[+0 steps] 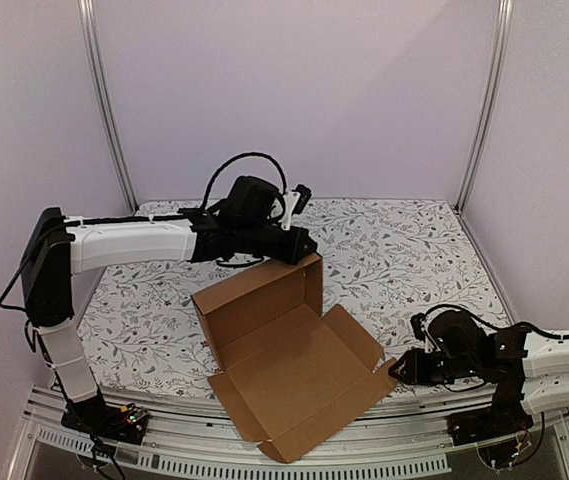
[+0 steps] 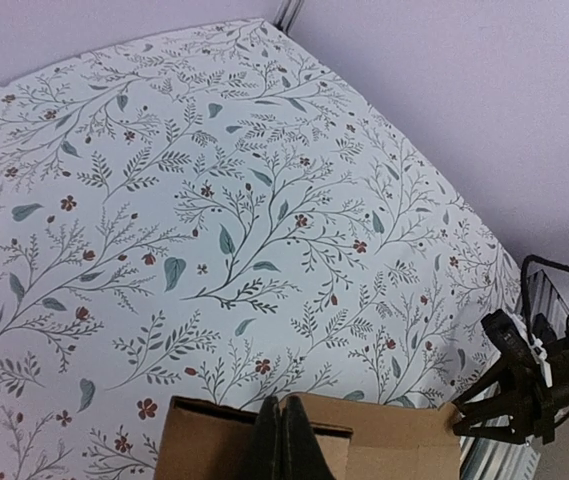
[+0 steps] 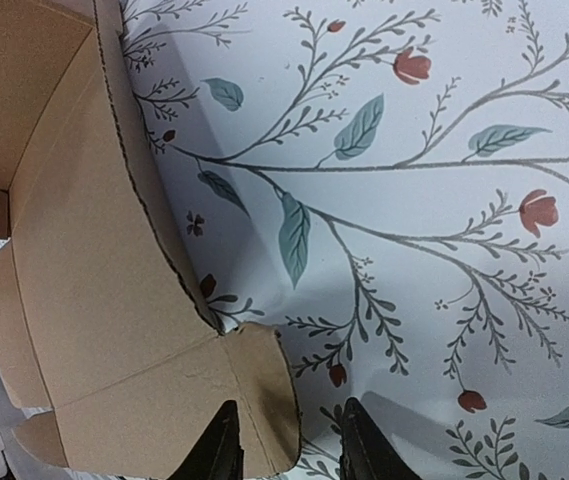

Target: Fold the paper box

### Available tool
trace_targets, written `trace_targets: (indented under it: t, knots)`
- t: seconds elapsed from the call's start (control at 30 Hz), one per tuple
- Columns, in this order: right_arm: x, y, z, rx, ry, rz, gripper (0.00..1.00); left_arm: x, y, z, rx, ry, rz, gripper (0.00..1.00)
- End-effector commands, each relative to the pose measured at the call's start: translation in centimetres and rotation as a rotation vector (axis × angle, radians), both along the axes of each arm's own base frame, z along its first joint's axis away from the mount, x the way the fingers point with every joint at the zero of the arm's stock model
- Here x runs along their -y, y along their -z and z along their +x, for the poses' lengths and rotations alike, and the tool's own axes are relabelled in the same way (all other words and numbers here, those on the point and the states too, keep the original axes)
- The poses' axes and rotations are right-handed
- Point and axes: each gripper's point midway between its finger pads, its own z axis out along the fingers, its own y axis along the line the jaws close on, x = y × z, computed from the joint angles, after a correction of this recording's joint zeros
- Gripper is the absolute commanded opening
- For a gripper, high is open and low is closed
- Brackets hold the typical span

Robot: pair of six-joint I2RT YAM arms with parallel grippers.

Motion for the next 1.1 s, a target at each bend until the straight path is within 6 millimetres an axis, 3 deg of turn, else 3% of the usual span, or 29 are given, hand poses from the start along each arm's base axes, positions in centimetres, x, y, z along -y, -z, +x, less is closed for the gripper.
trace_targets:
  t: [0.0, 0.17, 0.4, 0.53, 0.8, 0.97, 1.07]
  knots:
    - [-0.8, 0.2, 0.1, -0.009, 0.004, 0.052, 0.31, -2.3, 3.1, -0.1, -0.061, -0.025, 0.094, 0.0]
    - [-1.6, 0.5, 0.2, -0.014, -0.005, 0.079, 0.25, -2.5, 3.0, -0.1, -0.06, -0.03, 0.096, 0.0]
    - [-1.9, 0.4, 0.2, -0.015, -0.015, 0.088, 0.02, -3.1, 3.4, 0.1, -0.065, -0.042, 0.105, 0.0]
    - [-2.0, -0.7, 0.3, 0.008, -0.018, 0.107, 0.0, -3.6, 3.0, 0.2, -0.055, -0.053, 0.103, 0.0]
    - [-1.7, -6.0, 1.2, 0.137, -0.099, 0.052, 0.0, -4.6, -0.5, -0.2, -0.003, -0.061, 0.065, 0.0]
    - [-0.9, -9.3, 2.0, 0.233, -0.181, -0.073, 0.0, -5.9, -2.7, -0.5, 0.043, -0.089, 0.052, 0.0]
    - [-1.2, -11.2, 2.4, 0.268, -0.237, -0.125, 0.0, -7.1, -4.3, -0.5, 0.079, -0.116, 0.049, 0.05]
